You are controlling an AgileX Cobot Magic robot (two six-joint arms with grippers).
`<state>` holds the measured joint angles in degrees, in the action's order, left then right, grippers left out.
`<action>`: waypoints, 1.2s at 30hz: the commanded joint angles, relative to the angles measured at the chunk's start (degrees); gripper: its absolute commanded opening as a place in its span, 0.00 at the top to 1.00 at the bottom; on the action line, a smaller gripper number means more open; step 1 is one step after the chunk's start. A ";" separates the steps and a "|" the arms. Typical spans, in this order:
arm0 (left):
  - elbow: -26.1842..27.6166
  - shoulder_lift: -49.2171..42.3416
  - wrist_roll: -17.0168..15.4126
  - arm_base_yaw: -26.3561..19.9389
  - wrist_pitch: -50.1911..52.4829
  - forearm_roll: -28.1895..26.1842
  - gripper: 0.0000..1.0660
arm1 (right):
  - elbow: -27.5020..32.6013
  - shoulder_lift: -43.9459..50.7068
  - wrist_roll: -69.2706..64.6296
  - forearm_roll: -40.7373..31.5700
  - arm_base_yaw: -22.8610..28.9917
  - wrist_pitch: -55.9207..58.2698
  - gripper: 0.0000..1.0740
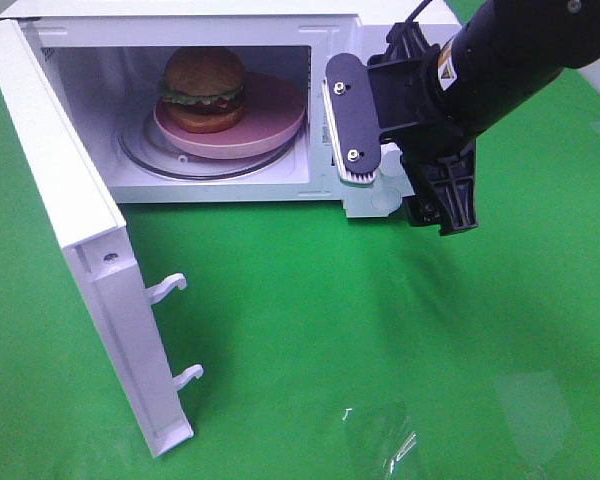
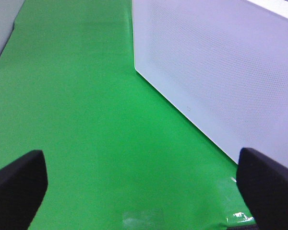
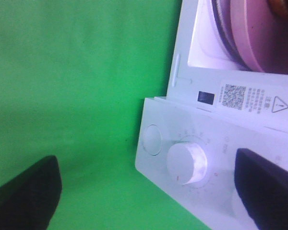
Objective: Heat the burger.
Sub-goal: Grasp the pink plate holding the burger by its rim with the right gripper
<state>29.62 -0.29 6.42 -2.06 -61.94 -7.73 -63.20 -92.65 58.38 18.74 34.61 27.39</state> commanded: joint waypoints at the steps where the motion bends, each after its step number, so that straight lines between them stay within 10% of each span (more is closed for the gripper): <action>1: -0.06 -1.03 -0.17 -0.11 0.69 -0.06 0.06 | -0.46 -1.09 -4.35 4.13 1.78 -2.52 0.12; 36: -0.06 -1.03 -0.17 -0.11 0.69 -0.06 0.06 | -26.47 -28.02 -9.51 7.91 5.04 -7.05 0.18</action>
<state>29.62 -0.29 6.42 -2.06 -61.94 -7.73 -87.66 -119.06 49.56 26.47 39.59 21.03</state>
